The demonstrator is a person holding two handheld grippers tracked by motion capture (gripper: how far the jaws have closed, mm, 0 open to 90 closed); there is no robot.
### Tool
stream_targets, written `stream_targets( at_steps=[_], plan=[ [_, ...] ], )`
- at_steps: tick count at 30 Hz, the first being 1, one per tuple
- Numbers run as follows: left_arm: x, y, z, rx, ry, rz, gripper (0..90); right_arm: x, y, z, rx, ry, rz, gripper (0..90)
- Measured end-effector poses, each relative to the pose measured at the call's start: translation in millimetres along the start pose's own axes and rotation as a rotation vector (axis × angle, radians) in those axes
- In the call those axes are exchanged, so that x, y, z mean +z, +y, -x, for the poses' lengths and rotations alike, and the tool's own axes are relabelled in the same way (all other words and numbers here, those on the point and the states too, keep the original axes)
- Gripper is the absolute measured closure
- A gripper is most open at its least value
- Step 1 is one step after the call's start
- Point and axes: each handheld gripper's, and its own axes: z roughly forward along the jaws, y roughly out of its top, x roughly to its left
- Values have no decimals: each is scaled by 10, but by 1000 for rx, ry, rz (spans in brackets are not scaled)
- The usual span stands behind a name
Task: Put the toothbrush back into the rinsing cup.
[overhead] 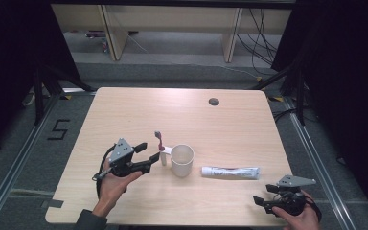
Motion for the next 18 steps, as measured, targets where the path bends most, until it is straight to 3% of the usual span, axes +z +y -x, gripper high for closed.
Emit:
stream_targets(
  at_steps=[3, 7, 8, 9, 11, 18],
  plan=[
    [-38, -29, 15, -6, 0, -14, 333, -6, -4, -23, 37, -1, -5, 256],
    [-104, -89, 43, -12, -7, -34, 325, -4, -3, 11, -2, -7, 5, 256],
    [-126, -122, 52, -16, -11, -40, 322, -2, -9, -7, 33, 9, -2, 256],
    [-141, -138, 58, -19, -10, -46, 318, -8, -7, 16, 3, -6, 1, 256],
    [-168, -171, 77, -23, -6, -54, 312, -3, -13, 8, 30, 5, -2, 255],
    [-206, -293, 135, -2, -11, -94, 266, -2, -15, 14, 28, 8, 5, 256]
  ],
)
